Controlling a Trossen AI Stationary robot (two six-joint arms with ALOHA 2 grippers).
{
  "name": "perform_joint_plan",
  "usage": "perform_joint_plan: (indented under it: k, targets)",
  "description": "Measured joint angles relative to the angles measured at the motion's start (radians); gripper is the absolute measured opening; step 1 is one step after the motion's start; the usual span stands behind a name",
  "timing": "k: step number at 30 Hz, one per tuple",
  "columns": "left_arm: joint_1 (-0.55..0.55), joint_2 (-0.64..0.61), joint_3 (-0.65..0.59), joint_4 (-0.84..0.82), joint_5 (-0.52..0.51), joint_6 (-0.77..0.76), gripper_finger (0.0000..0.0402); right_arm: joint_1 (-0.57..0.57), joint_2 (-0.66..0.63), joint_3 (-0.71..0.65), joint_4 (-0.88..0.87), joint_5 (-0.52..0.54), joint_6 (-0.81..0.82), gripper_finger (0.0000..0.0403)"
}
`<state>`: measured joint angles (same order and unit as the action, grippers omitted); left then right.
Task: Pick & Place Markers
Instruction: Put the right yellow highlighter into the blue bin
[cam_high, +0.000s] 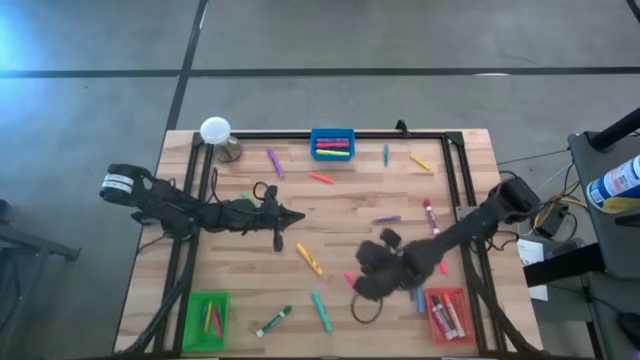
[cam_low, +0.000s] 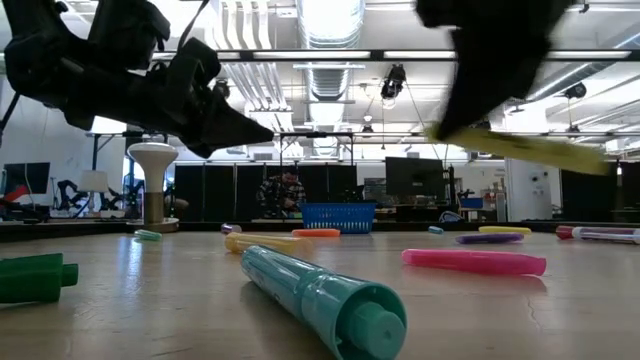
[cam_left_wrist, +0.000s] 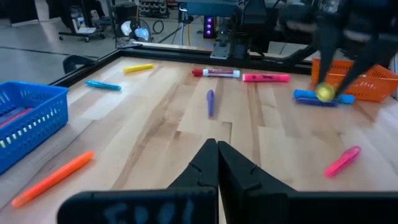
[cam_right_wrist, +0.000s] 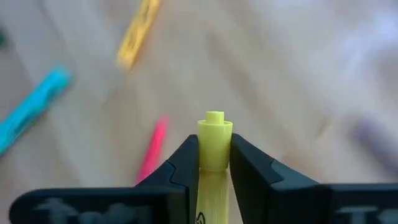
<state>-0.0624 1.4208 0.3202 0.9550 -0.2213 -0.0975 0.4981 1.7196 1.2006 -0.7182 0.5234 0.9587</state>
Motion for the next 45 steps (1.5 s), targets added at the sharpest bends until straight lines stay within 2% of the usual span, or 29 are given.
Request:
perform_joint_plan:
  k: [3,6,9,13,17,20,26,32,38,45]
  targets:
    - [0.010,0.000,-0.004,0.002,0.004,0.000,0.0000,-0.095,-0.004,0.005,0.057,0.098,-0.296,0.0066]
    - [0.028,0.000,-0.014,0.004,0.006,0.001,0.0000,-0.241,-0.004,-0.006,0.201,0.105,-0.589,0.0065]
    - [0.053,0.000,-0.027,0.004,0.023,0.000,0.0000,-0.418,-0.004,-0.008,0.332,0.033,-0.848,0.0065]
    - [0.083,0.000,-0.047,0.007,0.026,-0.001,0.0000,-0.658,0.002,0.031,0.455,-0.003,-1.084,0.0065]
    - [0.112,0.000,-0.059,0.010,0.037,0.000,0.0000,-0.848,0.065,0.097,0.585,-0.208,-1.299,0.0064]
    - [0.128,0.000,-0.066,0.009,0.055,-0.005,0.0000,-0.934,0.147,0.180,0.596,-0.313,-1.405,0.0064]
    - [0.134,0.000,-0.070,0.010,0.056,-0.005,0.0000,-1.029,0.321,0.363,0.468,-0.373,-1.500,0.0064]
    - [0.135,0.000,-0.080,0.010,0.056,-0.006,0.0000,-1.048,0.452,0.483,0.409,-0.399,-1.568,0.0066]
    - [0.135,0.000,-0.080,0.010,0.056,-0.007,0.0000,-1.053,0.520,0.559,0.363,-0.398,-1.634,0.0067]
    - [0.135,0.000,-0.080,0.009,0.057,-0.008,0.0000,-1.064,0.545,0.600,0.309,-0.420,-1.634,0.0068]
